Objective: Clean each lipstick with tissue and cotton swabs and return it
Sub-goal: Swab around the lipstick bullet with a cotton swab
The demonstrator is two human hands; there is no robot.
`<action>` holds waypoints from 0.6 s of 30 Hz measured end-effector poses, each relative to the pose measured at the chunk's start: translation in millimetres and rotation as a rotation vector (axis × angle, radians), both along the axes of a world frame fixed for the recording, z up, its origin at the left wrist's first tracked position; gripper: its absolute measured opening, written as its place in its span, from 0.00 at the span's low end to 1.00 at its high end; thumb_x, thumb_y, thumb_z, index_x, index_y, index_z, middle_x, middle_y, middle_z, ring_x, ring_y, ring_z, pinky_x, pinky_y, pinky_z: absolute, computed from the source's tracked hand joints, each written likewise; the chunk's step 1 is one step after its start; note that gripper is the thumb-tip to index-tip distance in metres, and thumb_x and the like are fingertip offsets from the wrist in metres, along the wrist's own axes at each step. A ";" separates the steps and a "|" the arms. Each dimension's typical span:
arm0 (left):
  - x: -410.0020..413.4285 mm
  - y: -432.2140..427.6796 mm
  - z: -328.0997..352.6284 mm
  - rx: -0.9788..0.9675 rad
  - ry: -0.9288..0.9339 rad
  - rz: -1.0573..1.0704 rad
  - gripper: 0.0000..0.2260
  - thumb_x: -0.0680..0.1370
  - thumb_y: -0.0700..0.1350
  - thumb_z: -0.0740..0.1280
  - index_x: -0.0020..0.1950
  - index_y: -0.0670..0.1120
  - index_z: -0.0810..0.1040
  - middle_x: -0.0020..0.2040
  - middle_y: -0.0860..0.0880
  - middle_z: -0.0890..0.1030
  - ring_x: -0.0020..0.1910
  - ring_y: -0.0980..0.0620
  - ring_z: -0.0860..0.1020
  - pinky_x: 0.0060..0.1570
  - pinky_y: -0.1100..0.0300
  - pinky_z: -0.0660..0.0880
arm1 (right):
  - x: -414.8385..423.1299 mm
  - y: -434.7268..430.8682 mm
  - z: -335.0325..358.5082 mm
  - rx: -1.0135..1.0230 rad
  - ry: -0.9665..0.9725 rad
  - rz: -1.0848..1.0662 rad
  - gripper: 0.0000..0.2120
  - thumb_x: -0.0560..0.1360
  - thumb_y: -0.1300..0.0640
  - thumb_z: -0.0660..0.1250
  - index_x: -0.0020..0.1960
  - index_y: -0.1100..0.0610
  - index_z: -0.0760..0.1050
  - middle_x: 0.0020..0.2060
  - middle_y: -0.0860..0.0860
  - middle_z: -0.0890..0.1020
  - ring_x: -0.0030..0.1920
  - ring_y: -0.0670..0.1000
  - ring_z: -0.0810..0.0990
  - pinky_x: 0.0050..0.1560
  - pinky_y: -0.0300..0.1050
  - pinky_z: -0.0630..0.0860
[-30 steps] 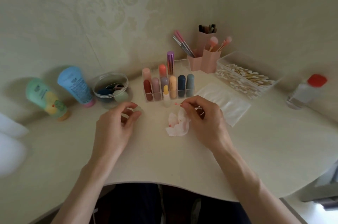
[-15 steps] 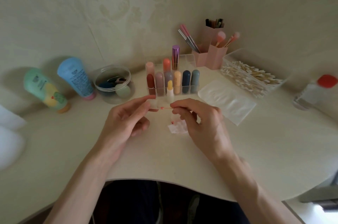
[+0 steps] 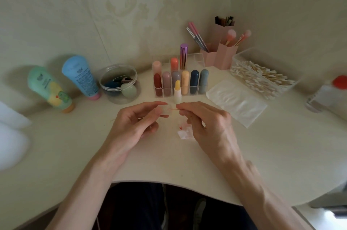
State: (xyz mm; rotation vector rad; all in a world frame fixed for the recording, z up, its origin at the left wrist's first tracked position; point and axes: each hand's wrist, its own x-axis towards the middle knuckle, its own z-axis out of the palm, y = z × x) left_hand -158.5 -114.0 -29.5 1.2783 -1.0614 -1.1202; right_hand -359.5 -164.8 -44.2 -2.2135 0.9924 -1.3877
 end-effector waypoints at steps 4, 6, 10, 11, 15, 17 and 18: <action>-0.2 0.3 -1.3 -0.007 0.003 -0.006 0.10 0.80 0.47 0.70 0.57 0.46 0.87 0.51 0.45 0.87 0.34 0.53 0.73 0.32 0.69 0.68 | -1.0 -0.1 -2.0 -0.050 0.094 -0.006 0.09 0.81 0.63 0.67 0.57 0.58 0.85 0.42 0.51 0.84 0.39 0.52 0.83 0.38 0.52 0.79; 0.1 1.0 -1.5 -0.006 0.013 0.015 0.10 0.80 0.47 0.70 0.58 0.46 0.86 0.52 0.45 0.87 0.35 0.52 0.74 0.32 0.69 0.68 | -0.9 -0.3 -2.0 -0.068 0.149 -0.001 0.08 0.82 0.65 0.68 0.57 0.58 0.84 0.41 0.52 0.82 0.39 0.54 0.81 0.37 0.55 0.78; -0.1 0.6 -2.0 -0.013 0.017 0.039 0.10 0.79 0.49 0.71 0.58 0.49 0.87 0.52 0.45 0.87 0.37 0.52 0.76 0.32 0.68 0.68 | 0.3 1.6 -2.1 -0.056 0.183 0.043 0.07 0.83 0.65 0.67 0.57 0.59 0.82 0.39 0.50 0.78 0.37 0.53 0.76 0.36 0.55 0.76; -0.2 0.1 -2.2 -0.013 0.017 0.042 0.10 0.79 0.49 0.71 0.57 0.49 0.87 0.52 0.44 0.87 0.38 0.52 0.76 0.33 0.67 0.68 | 0.5 2.0 -2.0 -0.042 0.177 0.058 0.07 0.83 0.63 0.66 0.57 0.59 0.82 0.39 0.49 0.78 0.37 0.52 0.76 0.36 0.54 0.76; -1.2 0.0 -2.2 -0.012 0.022 0.052 0.10 0.77 0.50 0.71 0.56 0.50 0.87 0.51 0.45 0.87 0.38 0.51 0.77 0.34 0.67 0.70 | 2.2 3.6 -0.3 -0.010 0.145 0.079 0.07 0.84 0.62 0.65 0.55 0.59 0.82 0.40 0.48 0.80 0.36 0.50 0.77 0.38 0.49 0.75; -1.8 0.2 -2.1 -0.016 0.023 0.058 0.10 0.77 0.51 0.71 0.55 0.50 0.87 0.50 0.45 0.87 0.38 0.51 0.77 0.33 0.67 0.69 | 3.1 3.7 -0.5 -0.001 0.153 0.074 0.06 0.83 0.63 0.66 0.55 0.59 0.81 0.41 0.49 0.81 0.37 0.50 0.78 0.39 0.47 0.75; -2.0 0.2 -2.2 -0.016 0.022 0.057 0.10 0.77 0.51 0.71 0.55 0.50 0.87 0.49 0.46 0.87 0.38 0.52 0.76 0.33 0.67 0.69 | 3.3 3.8 -0.7 0.005 0.157 0.072 0.05 0.83 0.64 0.66 0.55 0.58 0.81 0.41 0.48 0.81 0.37 0.50 0.78 0.39 0.47 0.75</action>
